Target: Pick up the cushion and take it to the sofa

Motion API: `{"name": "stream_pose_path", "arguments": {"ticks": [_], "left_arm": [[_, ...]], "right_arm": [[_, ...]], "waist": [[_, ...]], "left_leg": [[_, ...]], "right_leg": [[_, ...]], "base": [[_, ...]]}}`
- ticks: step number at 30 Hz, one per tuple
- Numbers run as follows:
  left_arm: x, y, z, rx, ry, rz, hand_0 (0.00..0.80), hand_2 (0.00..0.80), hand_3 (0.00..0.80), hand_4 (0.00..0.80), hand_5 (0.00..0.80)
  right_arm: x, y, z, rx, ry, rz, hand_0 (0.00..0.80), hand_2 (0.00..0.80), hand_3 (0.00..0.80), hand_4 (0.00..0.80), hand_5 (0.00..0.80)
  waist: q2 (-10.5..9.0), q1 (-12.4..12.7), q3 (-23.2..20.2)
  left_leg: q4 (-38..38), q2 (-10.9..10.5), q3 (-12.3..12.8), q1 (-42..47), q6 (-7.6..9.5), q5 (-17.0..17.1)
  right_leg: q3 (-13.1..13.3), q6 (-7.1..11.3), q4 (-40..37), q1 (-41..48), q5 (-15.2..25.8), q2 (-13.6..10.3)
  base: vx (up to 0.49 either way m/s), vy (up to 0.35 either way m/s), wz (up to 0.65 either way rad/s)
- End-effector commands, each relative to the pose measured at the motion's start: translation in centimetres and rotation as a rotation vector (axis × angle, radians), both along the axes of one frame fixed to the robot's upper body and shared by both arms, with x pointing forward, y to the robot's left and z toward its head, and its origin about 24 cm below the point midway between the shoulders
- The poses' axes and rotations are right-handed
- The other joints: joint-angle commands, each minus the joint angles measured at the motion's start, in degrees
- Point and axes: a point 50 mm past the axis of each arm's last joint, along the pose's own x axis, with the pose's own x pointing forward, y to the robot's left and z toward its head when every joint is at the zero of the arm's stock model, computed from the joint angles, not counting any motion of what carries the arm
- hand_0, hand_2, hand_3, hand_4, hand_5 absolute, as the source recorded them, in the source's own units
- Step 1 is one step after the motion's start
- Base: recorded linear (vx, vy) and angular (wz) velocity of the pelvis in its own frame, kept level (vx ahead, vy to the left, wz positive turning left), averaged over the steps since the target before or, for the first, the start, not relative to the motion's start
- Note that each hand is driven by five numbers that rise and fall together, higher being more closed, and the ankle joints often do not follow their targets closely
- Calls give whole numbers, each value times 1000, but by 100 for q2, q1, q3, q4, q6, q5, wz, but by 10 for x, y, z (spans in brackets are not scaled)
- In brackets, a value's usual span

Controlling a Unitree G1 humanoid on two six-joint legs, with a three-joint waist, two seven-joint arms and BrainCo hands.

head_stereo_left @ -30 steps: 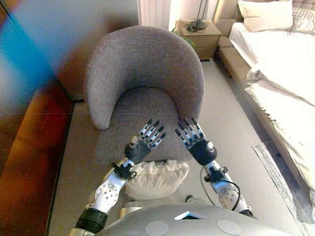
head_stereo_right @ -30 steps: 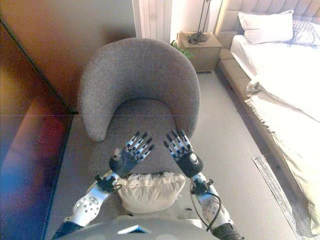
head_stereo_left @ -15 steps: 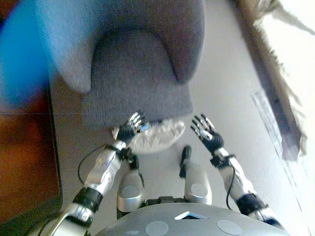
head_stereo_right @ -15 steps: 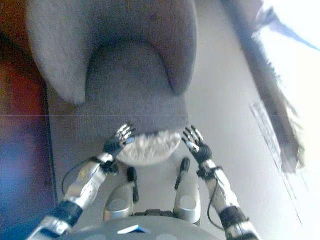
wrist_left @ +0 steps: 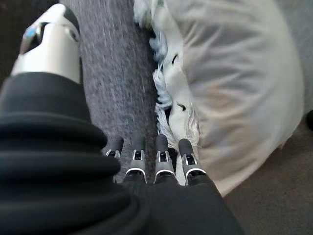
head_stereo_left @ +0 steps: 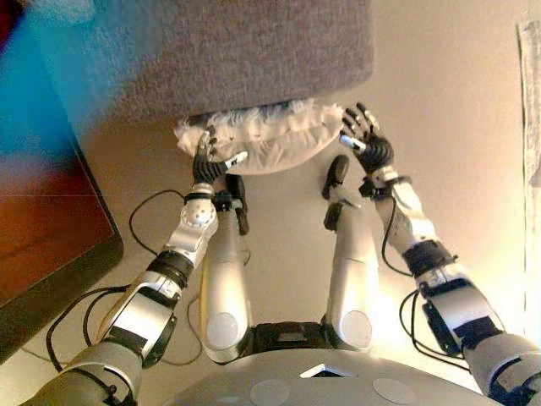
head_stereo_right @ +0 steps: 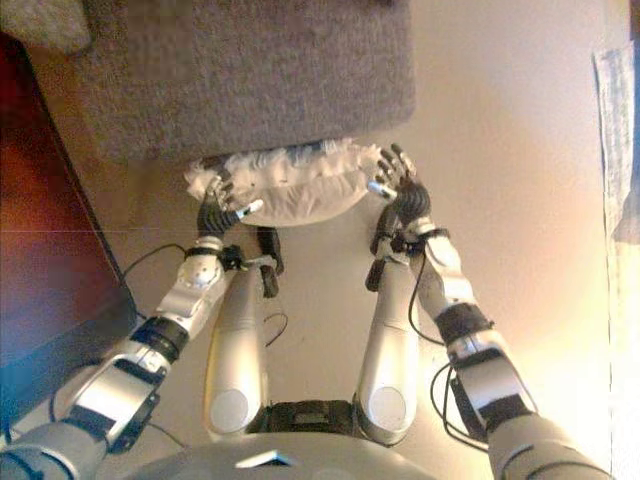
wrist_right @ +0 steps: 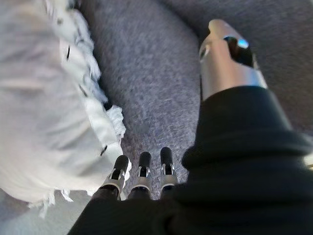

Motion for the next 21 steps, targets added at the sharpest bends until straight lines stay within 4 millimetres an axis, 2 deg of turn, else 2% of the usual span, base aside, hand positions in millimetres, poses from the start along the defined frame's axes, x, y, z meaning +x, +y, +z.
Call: {"name": "stream_pose_path", "arguments": {"ticks": [1,3,4,6,12,15,17,18,21], "left_arm": [[0,5,22,-112,-147,128,0,0,0,0,0],[1,9,28,-111,-183,171,0,0,0,0,0],[2,11,35,-108,-215,184,0,0,0,0,0],[0,12,41,-94,-254,199,0,0,0,0,0],[-15,21,49,4,-347,269,0,0,0,0,0],[-23,28,48,37,-369,301,0,0,0,0,0],[-28,35,42,-8,-344,319,0,0,0,0,0],[-31,39,35,-37,-309,324,0,0,0,0,0],[-34,46,17,-89,-215,311,0,0,0,0,0]], "right_arm": [[5,-12,27,-81,-101,-64,0,0,0,0,0],[8,-16,33,-74,-108,-105,0,0,0,0,0],[11,-18,40,-69,-122,-132,0,0,0,0,0],[12,-24,44,-59,-131,-174,0,0,0,0,0],[8,-42,45,-39,-136,-305,0,0,0,0,0],[6,-52,43,-35,-131,-368,0,0,0,0,0],[3,-59,40,-49,-123,-407,0,0,0,0,0],[1,-62,35,-62,-110,-423,0,0,0,0,0],[2,-70,35,-125,-92,-469,0,0,0,0,0]], "waist": [[281,28,-37],[285,65,-37],[270,60,-37],[275,100,-37],[299,238,-37],[322,296,-37],[345,330,-37],[365,363,-37],[406,393,-37]], "left_leg": [[162,70,-307,-272,-234,-132],[374,95,-338,-493,-208,-207],[399,71,-342,-722,-156,-52],[522,60,-385,-909,-131,-84],[719,23,-468,-1255,-78,-123],[780,5,-502,-1346,-71,-141],[791,-7,-511,-1381,-75,-141],[851,21,-530,-1265,-120,-324],[961,9,-545,-1376,-126,-337]], "right_leg": [[499,684,1162,-554,-352,-352],[537,659,1348,-755,-410,-353],[544,595,1311,-937,-255,-371],[550,570,1396,-1074,-272,-362],[476,517,1529,-1291,-321,-375],[454,498,1583,-1342,-349,-385],[434,492,1586,-1345,-371,-391],[443,551,1685,-1243,-553,-375],[443,550,1776,-1332,-558,-395]], "base": [[4,17,-4],[-65,2,-4],[-126,-6,-12],[-58,-5,-5],[0,-15,2],[14,-33,5],[69,-41,3],[102,-36,5],[33,-20,8]]}}
